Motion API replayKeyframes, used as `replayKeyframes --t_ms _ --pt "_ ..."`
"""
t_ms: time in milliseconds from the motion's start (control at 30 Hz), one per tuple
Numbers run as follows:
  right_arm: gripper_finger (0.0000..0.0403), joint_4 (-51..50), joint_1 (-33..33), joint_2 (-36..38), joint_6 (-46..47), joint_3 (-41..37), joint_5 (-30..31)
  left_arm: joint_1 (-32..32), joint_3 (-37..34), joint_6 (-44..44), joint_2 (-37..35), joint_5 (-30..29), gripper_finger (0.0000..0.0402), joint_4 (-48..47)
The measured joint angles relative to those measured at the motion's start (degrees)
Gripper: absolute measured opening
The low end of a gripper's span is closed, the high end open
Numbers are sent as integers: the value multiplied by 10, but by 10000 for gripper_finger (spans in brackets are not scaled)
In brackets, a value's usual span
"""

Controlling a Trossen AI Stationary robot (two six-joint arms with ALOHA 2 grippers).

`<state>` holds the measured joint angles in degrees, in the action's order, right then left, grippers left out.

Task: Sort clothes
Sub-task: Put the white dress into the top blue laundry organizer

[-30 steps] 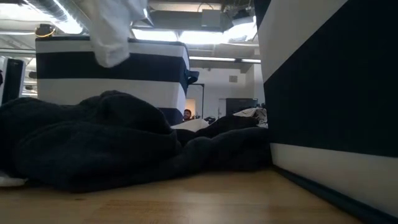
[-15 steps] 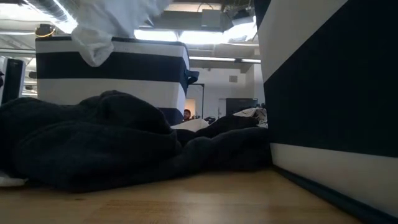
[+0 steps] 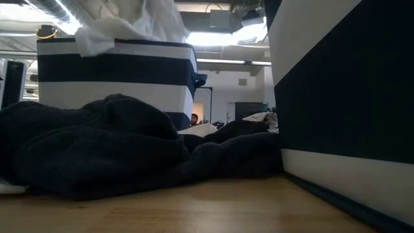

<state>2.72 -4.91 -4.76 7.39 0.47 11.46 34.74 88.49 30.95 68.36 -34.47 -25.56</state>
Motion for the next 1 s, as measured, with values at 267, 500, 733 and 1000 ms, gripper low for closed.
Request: replayKeyframes --t_ms 267,500,733,1000 --pt "35 0 0 0 -2 0 0 0 0 -159 21 2 21 -246" --pt "35 -1 0 0 -2 0 -1 -2 0 -293 61 29 21 -375" --pt "35 -2 0 0 -2 0 -11 -2 0 -323 126 39 22 -428" --pt "35 -3 0 0 1 0 -20 2 0 -325 160 39 84 -424"
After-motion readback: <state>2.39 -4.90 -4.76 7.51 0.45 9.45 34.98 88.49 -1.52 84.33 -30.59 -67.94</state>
